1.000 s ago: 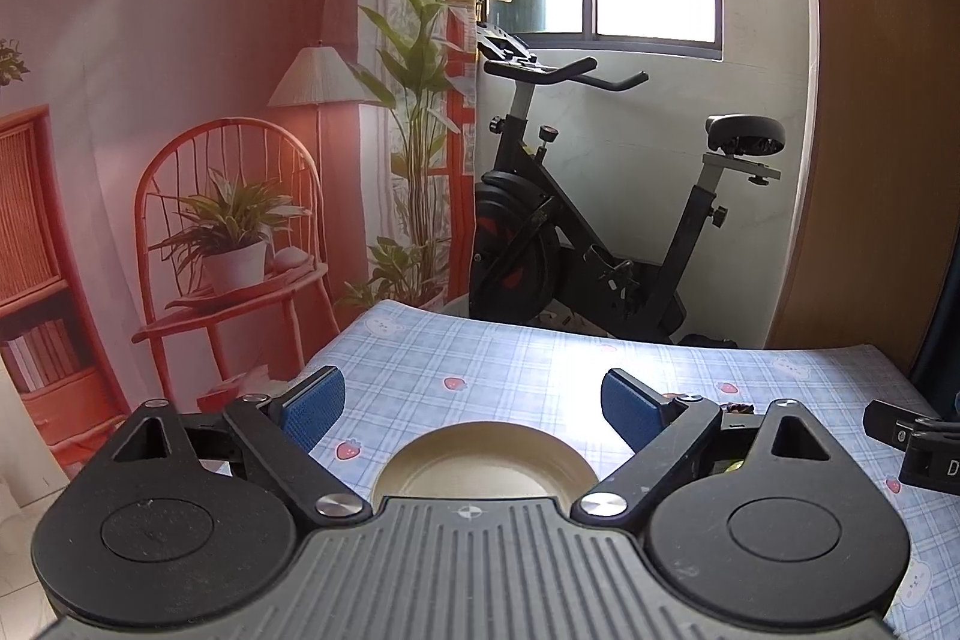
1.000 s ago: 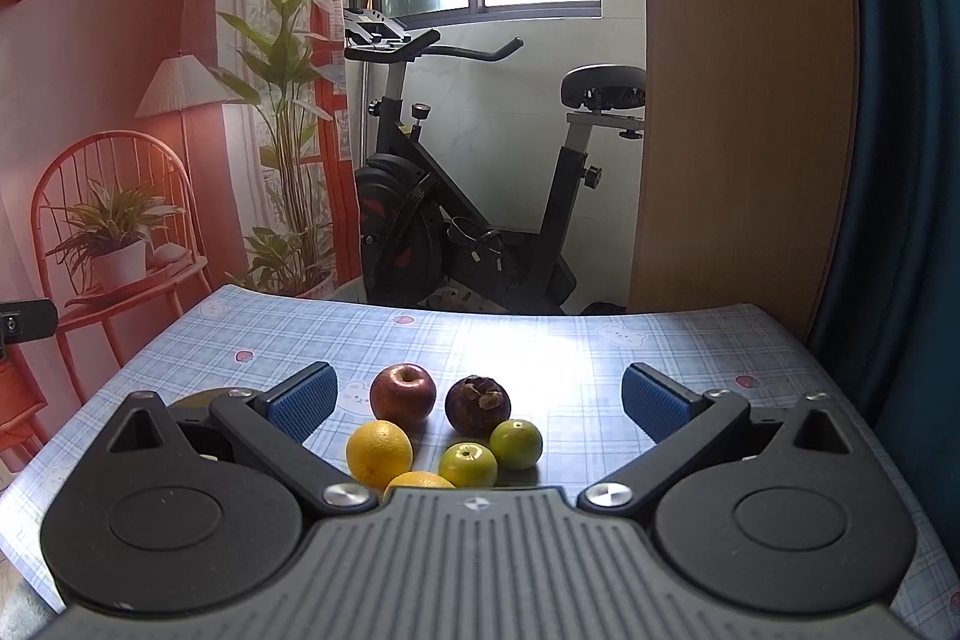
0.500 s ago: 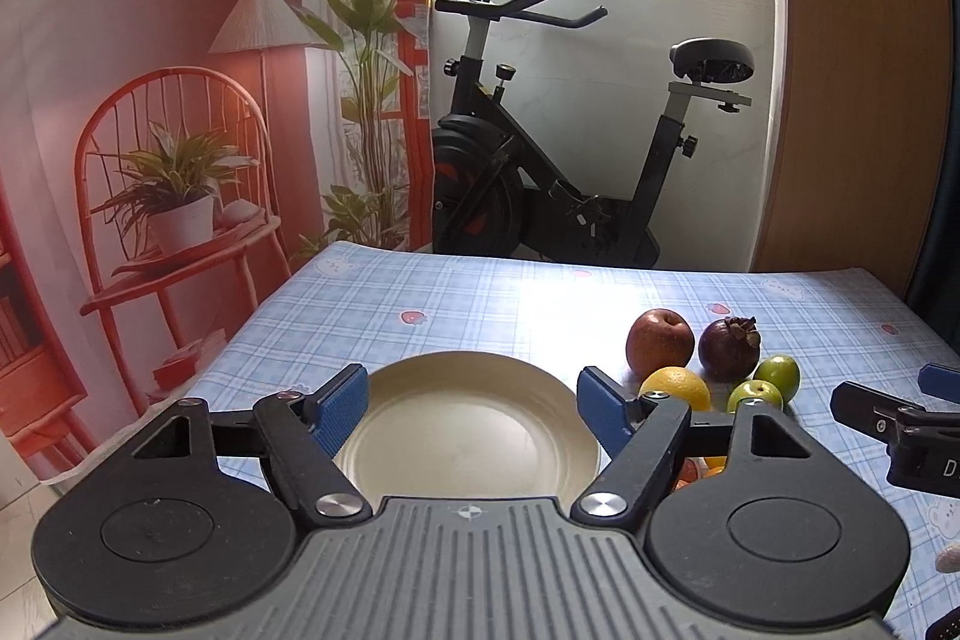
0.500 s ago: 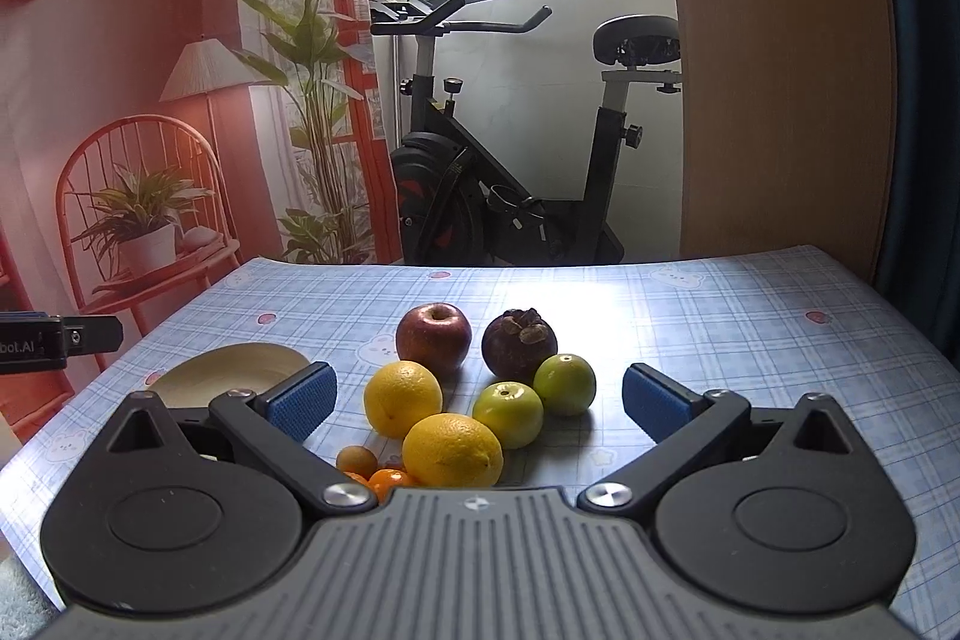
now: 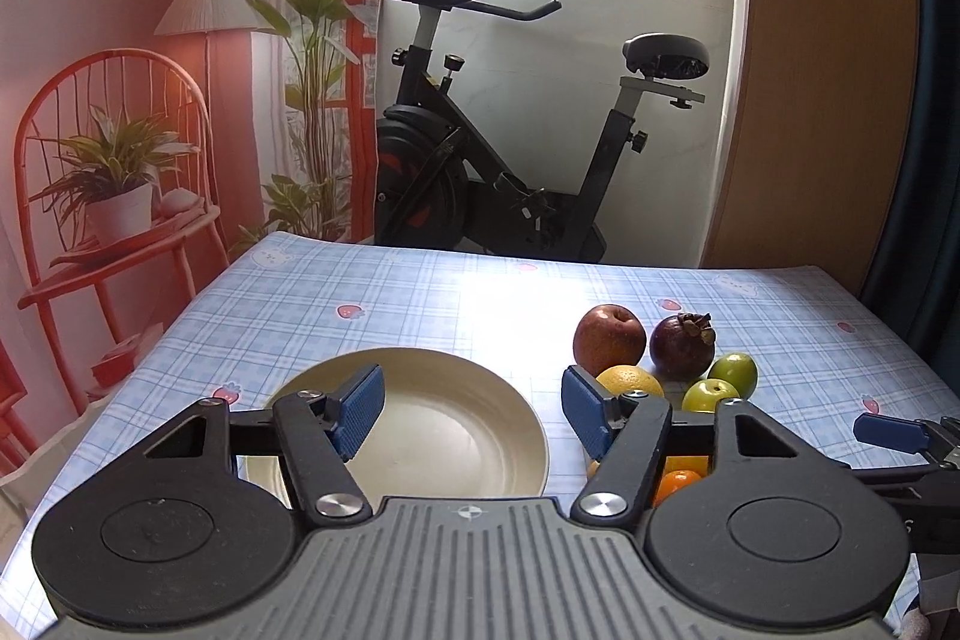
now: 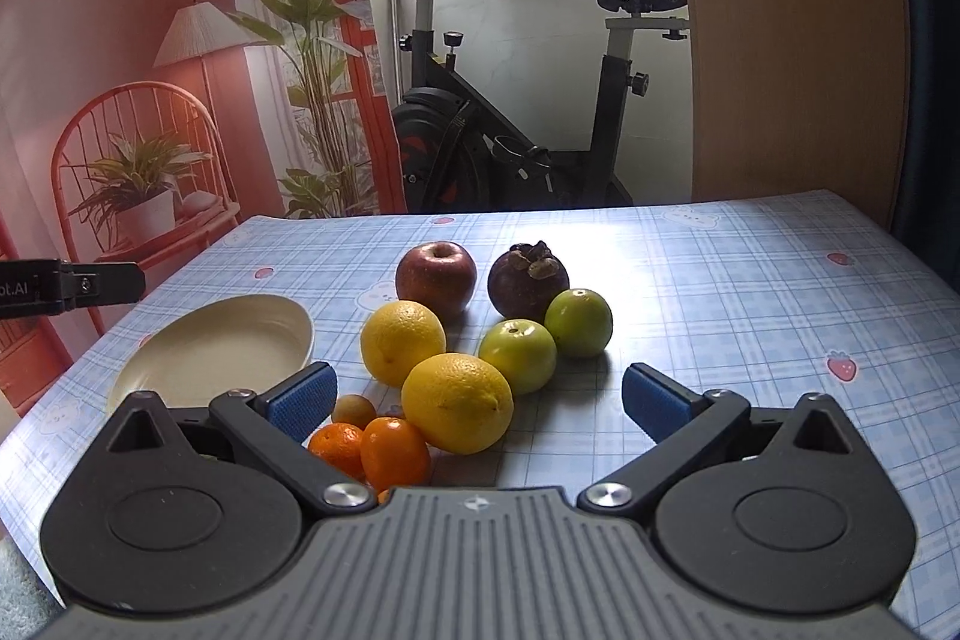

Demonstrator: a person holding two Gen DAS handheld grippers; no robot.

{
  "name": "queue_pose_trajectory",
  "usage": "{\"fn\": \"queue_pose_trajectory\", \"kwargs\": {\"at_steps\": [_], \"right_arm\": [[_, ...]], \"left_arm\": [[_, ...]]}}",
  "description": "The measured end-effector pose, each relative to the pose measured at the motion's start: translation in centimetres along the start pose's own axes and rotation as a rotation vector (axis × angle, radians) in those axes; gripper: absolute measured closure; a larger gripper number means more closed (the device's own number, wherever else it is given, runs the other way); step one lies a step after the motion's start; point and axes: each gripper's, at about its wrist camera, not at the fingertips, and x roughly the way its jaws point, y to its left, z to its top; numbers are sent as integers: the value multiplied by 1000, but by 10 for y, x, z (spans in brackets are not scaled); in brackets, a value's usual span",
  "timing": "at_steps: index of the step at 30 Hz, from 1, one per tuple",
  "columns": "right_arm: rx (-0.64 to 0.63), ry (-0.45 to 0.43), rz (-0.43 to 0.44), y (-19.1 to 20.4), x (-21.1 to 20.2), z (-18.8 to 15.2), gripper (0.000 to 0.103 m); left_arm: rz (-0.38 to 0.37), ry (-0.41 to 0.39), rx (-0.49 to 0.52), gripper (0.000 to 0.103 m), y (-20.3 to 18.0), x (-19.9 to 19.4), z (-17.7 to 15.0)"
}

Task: Organize fruits
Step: 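Move both grippers forward toward the fruit cluster beside the cream plate, then lower the right gripper onto a small mandarin and close it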

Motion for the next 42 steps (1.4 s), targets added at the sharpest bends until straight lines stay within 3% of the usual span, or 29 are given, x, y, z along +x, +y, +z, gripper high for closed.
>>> {"fn": "queue_pose_trajectory", "kwargs": {"at_steps": [4,10,16,20,22,28,31,42], "right_arm": [[-37,19,-8,4,1,-4,17],[-50,27,50,8,-1,-2,17],[-74,89,102,17,7,-11,18],[-95,120,122,23,12,-17,35],[-108,132,122,26,13,-19,49],[-143,153,192,40,12,-23,70],[-159,186,217,50,16,-26,70],[-191,214,150,54,24,-32,70]], "left_arm": [[14,53,-1,35,1,4,8],[20,26,23,35,13,-3,32],[56,64,-31,35,24,2,19],[39,72,-20,38,24,1,11],[33,65,-23,41,26,0,11],[35,54,-63,50,37,-5,6],[28,51,-76,50,39,-6,3],[-5,54,-92,50,42,-5,-4]]}}
